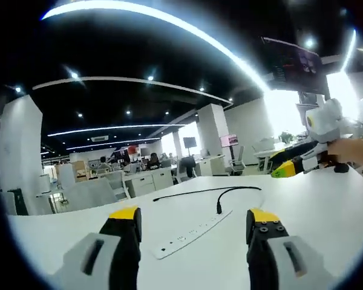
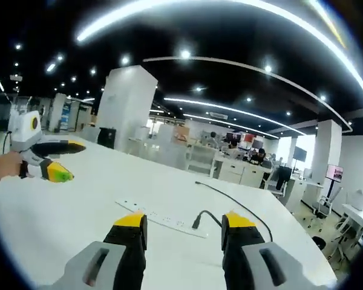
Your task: Locate the USB plug end of the data cable currently connected to the USB port on the desk. Grip the plug, withdraw it from the port, and place it onto the desktop.
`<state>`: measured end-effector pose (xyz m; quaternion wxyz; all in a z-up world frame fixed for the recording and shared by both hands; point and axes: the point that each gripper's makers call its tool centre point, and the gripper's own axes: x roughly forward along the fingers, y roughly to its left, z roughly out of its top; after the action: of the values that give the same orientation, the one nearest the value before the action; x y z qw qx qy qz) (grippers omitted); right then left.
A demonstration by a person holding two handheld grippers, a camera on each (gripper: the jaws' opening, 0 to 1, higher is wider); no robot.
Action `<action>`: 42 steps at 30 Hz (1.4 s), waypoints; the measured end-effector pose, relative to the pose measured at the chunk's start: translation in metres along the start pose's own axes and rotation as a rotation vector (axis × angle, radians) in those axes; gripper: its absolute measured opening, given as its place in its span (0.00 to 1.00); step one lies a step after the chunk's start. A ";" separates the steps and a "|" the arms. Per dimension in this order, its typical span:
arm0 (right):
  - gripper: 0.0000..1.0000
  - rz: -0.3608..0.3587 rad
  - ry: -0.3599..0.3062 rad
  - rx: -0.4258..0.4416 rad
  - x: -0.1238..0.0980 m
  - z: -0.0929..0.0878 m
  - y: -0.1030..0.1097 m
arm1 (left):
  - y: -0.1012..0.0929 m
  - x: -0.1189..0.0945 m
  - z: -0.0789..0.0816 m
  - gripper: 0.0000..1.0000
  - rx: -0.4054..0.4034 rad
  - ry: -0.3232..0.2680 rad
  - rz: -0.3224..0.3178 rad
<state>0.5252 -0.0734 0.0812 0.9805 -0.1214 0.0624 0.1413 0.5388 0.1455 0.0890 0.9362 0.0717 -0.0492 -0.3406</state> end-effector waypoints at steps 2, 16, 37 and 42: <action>0.50 -0.002 0.006 0.002 0.005 -0.001 -0.001 | 0.006 0.002 -0.004 0.70 -0.017 -0.007 0.015; 0.50 -0.017 0.025 0.093 0.038 -0.028 -0.006 | 0.056 0.009 -0.052 0.67 -0.085 -0.016 0.150; 0.45 0.048 0.049 0.160 0.077 -0.085 0.009 | 0.052 0.028 -0.106 0.67 -0.189 -0.018 0.136; 0.46 0.048 0.046 0.171 0.084 -0.089 0.009 | 0.046 0.031 -0.110 0.67 -0.181 -0.014 0.119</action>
<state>0.5945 -0.0661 -0.0192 0.9819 -0.0390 0.0996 0.1563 0.6070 0.1708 -0.0099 0.9571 -0.0185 -0.0288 -0.2877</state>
